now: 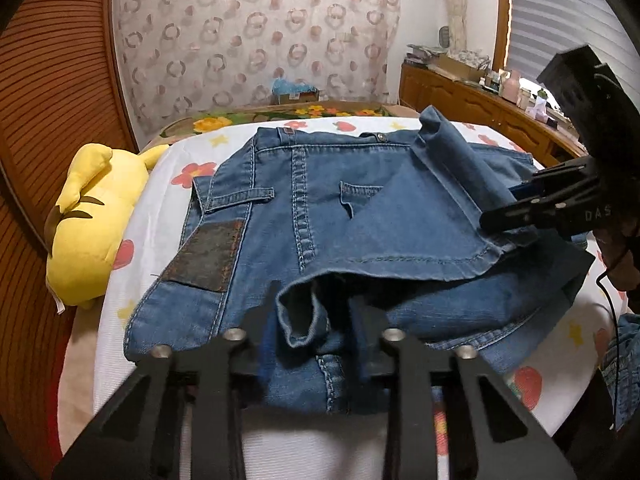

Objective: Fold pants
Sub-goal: 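Grasp the jeans edge with the left gripper while the right gripper grasps the leg, then lift the jeans with both grippers and fold them over the stack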

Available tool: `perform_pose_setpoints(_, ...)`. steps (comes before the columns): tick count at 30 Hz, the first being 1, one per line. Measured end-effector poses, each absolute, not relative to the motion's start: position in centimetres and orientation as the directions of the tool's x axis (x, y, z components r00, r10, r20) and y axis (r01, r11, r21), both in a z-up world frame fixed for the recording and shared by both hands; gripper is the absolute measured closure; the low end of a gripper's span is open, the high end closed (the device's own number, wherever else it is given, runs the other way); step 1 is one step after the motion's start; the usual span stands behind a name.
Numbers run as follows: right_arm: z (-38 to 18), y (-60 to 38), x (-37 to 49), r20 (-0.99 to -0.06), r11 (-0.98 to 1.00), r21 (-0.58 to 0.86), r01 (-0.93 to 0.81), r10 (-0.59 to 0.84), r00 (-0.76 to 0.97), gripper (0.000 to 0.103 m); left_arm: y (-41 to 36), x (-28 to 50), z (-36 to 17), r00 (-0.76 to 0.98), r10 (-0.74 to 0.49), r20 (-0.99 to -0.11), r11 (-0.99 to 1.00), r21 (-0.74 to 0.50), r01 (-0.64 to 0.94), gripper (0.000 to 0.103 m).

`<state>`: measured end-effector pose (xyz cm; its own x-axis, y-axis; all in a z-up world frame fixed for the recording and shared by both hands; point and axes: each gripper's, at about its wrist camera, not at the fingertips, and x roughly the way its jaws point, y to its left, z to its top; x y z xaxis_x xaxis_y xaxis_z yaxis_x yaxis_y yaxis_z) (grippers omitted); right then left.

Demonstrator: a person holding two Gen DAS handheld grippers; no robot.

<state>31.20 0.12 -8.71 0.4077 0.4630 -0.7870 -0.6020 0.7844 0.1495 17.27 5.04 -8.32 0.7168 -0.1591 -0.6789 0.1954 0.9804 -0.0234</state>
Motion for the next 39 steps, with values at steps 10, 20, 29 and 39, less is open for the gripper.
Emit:
perform_pose_setpoints(10,-1.5,3.3,32.2,-0.637,0.724,0.122,-0.679,0.581,0.506,0.101,5.8,14.2,-5.4,0.777,-0.212,-0.592,0.975,-0.07,0.213,0.097)
perform_pose_setpoints(20,-0.1,8.6,37.0,-0.634,0.73,0.084,-0.679,0.565,0.529,0.101,8.5,13.3,-5.2,0.77,-0.19,-0.609,0.981,-0.085,0.175,0.097)
perform_pose_setpoints(29,-2.0,11.1,38.5,-0.655,0.729,0.101,-0.677,0.561,0.506,0.101,9.9,13.7,-6.8,0.737,-0.172,-0.653,0.985,-0.089,0.151,0.097)
perform_pose_setpoints(39,-2.6,11.0,39.3,-0.656,0.758,0.135,-0.639,0.551,0.515,0.074,10.0,13.8,-7.4,0.723,-0.173,-0.669,0.985,-0.107,0.137,0.096)
